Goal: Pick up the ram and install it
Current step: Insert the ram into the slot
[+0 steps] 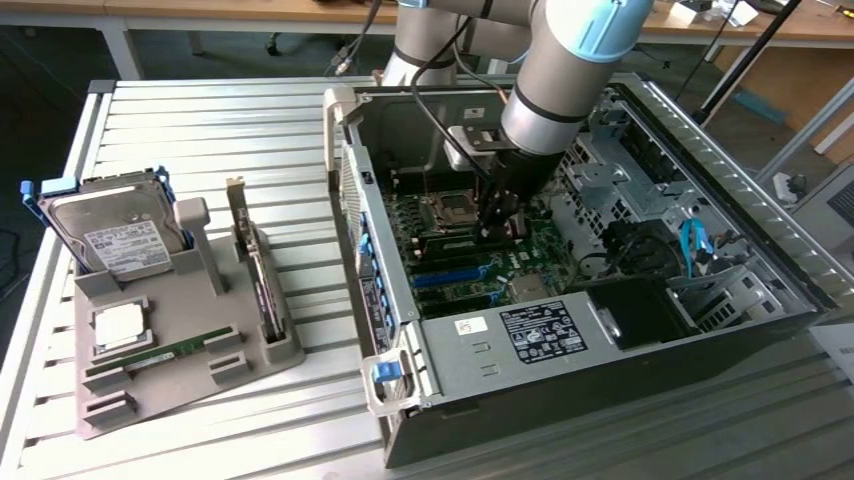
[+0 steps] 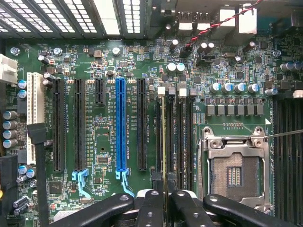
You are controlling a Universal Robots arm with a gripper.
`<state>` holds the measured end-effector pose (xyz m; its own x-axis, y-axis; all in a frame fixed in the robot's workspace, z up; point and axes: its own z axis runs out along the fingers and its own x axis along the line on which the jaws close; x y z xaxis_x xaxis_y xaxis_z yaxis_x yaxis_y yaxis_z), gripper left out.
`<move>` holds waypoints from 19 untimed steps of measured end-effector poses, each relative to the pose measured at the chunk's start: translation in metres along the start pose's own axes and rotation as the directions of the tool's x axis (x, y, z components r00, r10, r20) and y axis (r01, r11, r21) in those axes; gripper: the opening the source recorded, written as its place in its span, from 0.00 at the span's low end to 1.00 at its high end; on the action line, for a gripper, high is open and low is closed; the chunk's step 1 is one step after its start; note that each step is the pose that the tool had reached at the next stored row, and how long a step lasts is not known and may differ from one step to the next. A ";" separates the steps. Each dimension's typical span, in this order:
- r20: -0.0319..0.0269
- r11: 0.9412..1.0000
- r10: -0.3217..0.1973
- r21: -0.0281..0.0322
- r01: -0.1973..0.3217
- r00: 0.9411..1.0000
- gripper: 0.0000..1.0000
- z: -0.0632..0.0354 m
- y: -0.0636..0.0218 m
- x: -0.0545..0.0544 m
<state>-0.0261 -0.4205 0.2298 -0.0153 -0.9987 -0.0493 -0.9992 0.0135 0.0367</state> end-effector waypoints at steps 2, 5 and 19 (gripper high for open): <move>0.000 1.000 0.000 0.000 0.000 1.000 0.13 0.0000 0.0000 0.000; 0.000 1.000 0.000 0.000 0.000 1.000 0.13 0.0000 0.0000 0.000; 0.000 1.000 0.000 0.000 0.000 1.000 0.13 0.0017 -0.0001 0.000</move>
<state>-0.0261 -0.4205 0.2281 -0.0157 -0.9987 -0.0494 -0.9992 0.0139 0.0366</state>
